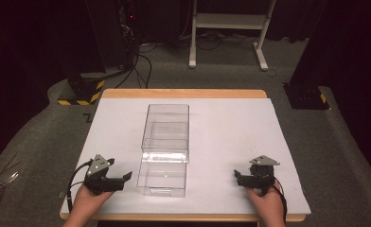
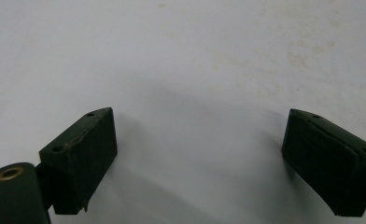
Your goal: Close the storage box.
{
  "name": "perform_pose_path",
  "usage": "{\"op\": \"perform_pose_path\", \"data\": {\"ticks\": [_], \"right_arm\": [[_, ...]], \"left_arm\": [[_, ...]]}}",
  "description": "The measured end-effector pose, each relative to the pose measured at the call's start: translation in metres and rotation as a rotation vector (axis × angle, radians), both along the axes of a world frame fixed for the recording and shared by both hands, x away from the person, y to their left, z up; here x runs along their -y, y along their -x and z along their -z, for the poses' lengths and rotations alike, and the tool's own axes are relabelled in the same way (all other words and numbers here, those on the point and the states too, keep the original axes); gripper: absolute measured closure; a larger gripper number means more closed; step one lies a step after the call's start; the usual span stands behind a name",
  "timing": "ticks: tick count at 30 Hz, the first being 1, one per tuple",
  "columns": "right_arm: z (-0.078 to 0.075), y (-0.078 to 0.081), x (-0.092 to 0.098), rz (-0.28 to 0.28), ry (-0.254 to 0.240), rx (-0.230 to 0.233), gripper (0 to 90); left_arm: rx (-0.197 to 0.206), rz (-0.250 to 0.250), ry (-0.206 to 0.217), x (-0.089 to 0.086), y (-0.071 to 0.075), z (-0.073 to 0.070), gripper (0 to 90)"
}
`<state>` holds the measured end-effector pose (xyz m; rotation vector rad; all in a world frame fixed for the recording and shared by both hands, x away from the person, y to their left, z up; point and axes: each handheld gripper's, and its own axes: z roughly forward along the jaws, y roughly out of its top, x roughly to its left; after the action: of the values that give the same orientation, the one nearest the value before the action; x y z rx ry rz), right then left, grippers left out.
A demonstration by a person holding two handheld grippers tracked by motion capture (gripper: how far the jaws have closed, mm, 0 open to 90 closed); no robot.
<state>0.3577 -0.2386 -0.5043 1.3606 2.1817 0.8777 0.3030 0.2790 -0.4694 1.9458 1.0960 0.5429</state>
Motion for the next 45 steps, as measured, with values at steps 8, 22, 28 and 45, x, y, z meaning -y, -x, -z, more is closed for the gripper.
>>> {"op": "perform_pose_path", "data": {"ticks": [8,22,28,45], "right_arm": [[0.0,0.0,0.0,-0.001,-0.001,0.0,10.4],[0.0,0.0,0.0,-0.003,-0.002,0.0,10.6],[0.0,0.0,0.0,-0.003,-0.004,-0.002,10.7],[0.0,0.0,0.0,-0.006,-0.004,0.0,10.9]], "left_arm": [[0.034,0.008,0.019,0.003,0.009,-0.01,12.1],[0.064,0.013,0.05,0.004,0.022,-0.018,12.4],[0.081,0.023,0.072,0.006,0.032,-0.023,12.6],[0.121,0.077,0.144,0.019,0.048,-0.038,12.8]]}}
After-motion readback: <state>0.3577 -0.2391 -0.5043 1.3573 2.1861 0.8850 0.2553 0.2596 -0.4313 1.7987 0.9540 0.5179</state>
